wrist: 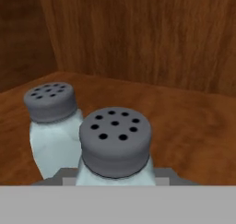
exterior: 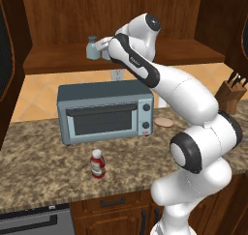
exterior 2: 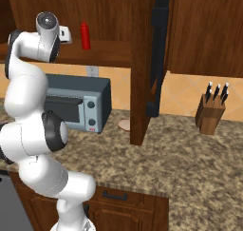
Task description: Put the shaker and condiment bottle from the counter next to their counterparts in the cabinet.
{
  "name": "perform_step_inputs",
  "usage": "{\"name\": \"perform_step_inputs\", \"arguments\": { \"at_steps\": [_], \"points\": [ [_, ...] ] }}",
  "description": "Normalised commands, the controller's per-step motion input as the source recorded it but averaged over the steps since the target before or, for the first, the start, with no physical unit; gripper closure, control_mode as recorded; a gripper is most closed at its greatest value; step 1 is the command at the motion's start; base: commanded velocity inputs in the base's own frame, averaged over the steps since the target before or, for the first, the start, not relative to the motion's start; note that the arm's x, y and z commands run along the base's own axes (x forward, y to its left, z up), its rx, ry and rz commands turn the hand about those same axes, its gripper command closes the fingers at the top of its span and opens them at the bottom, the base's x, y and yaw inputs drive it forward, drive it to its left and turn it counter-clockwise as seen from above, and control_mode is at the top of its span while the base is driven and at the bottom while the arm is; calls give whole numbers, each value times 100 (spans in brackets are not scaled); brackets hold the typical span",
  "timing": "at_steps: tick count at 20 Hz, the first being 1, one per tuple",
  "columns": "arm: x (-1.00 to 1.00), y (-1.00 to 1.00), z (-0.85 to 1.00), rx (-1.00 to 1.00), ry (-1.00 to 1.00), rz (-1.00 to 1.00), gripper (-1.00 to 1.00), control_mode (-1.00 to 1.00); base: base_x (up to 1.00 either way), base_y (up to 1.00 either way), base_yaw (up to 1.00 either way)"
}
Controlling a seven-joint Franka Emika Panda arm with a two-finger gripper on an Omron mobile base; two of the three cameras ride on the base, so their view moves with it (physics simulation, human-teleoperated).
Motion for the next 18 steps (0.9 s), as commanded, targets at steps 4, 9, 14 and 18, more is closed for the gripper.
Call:
{"name": "perform_step_inputs", "arguments": {
  "at_steps": [4, 9, 14, 18],
  "points": [
    [-8, 0, -19, 0, 0, 0, -100, -100, 0, 0, 0],
    [-35, -2, -6, 3, 0, 0, -100, -100, 0, 0, 0],
    [-59, -6, 0, 7, 0, 0, -100, -100, 0, 0, 0],
    [-54, -19, 0, 7, 0, 0, -100, -100, 0, 0, 0]
  ]
}}
